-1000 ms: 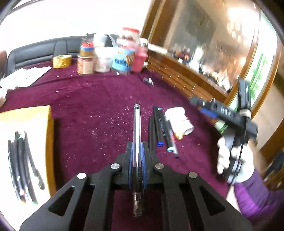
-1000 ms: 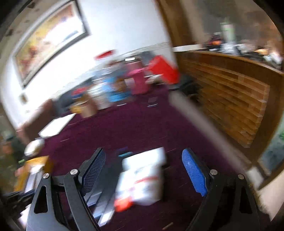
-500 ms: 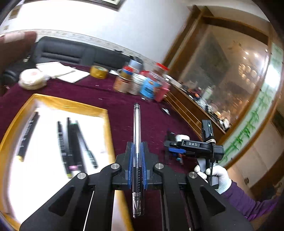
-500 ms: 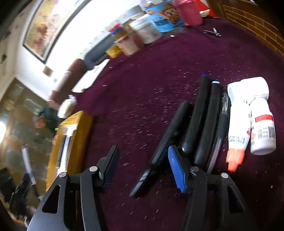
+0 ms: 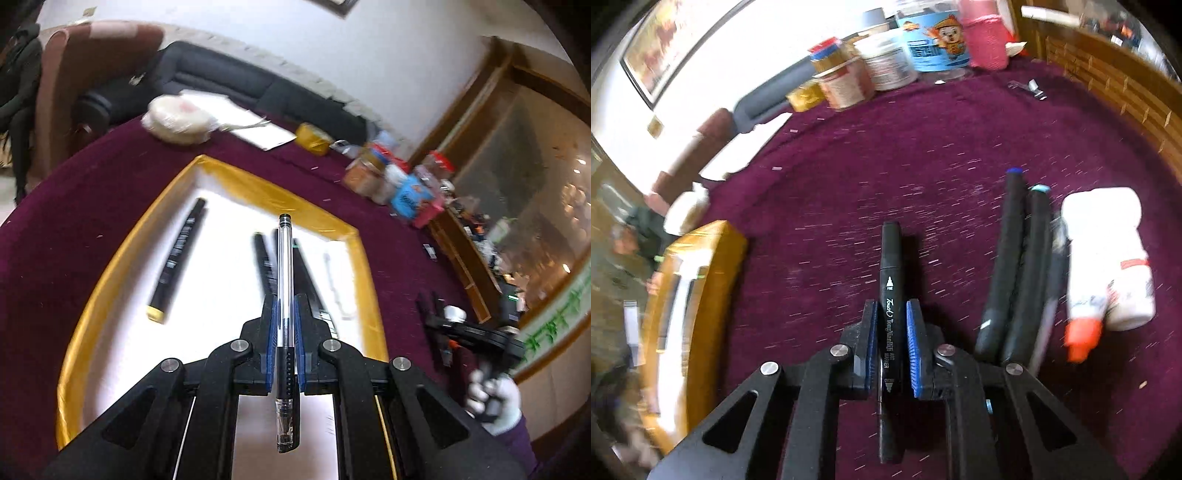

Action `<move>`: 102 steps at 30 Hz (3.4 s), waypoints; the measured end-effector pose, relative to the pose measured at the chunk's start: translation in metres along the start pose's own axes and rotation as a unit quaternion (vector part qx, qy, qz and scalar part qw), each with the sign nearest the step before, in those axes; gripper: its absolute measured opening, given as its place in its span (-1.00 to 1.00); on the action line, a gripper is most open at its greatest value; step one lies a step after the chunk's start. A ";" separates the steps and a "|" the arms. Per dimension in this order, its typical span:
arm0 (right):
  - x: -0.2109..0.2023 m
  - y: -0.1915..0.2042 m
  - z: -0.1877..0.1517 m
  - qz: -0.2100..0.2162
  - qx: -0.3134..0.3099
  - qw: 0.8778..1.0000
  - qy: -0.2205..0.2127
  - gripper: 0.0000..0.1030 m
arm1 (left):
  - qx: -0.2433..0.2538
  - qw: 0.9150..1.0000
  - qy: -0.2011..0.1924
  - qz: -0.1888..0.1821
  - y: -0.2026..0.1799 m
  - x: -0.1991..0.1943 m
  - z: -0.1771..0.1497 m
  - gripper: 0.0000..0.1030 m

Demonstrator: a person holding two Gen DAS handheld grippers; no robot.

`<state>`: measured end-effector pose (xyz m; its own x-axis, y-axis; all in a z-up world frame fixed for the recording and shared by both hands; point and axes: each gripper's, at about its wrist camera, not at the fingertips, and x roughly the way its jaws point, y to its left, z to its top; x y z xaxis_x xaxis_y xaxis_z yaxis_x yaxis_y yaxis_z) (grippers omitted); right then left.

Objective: Organize rigid objects
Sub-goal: 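Carry the clear pen to the tray with the left tool while the right tool grasps a black marker, then open both tools over the tray to drop the pen and marker, then move both open tools back to the remaining markers and bottles, then grasp a blue-ended black marker with the left tool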

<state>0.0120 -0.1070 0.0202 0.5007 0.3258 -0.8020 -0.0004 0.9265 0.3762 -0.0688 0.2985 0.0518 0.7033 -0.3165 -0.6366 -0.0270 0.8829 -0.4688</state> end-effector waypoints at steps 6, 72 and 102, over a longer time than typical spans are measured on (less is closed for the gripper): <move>-0.019 0.038 -0.004 0.125 -0.002 0.992 0.011 -0.74 | -0.010 0.998 0.034 0.055 0.015 0.036 0.022 -0.88; -0.108 -0.088 0.003 -0.033 0.050 0.986 -0.159 -0.13 | 0.168 0.981 0.067 0.071 -0.180 0.040 -0.058 0.25; -0.050 -0.154 -0.005 -0.002 0.086 0.989 -0.117 -0.13 | 0.335 0.931 0.141 -0.013 -0.325 0.210 -0.084 -0.25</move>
<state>-0.0175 -0.2649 -0.0004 0.6867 0.2511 -0.6822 0.1389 0.8758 0.4622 0.0277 -0.0842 0.0194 0.4799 -0.3362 -0.8104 0.5036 0.8619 -0.0594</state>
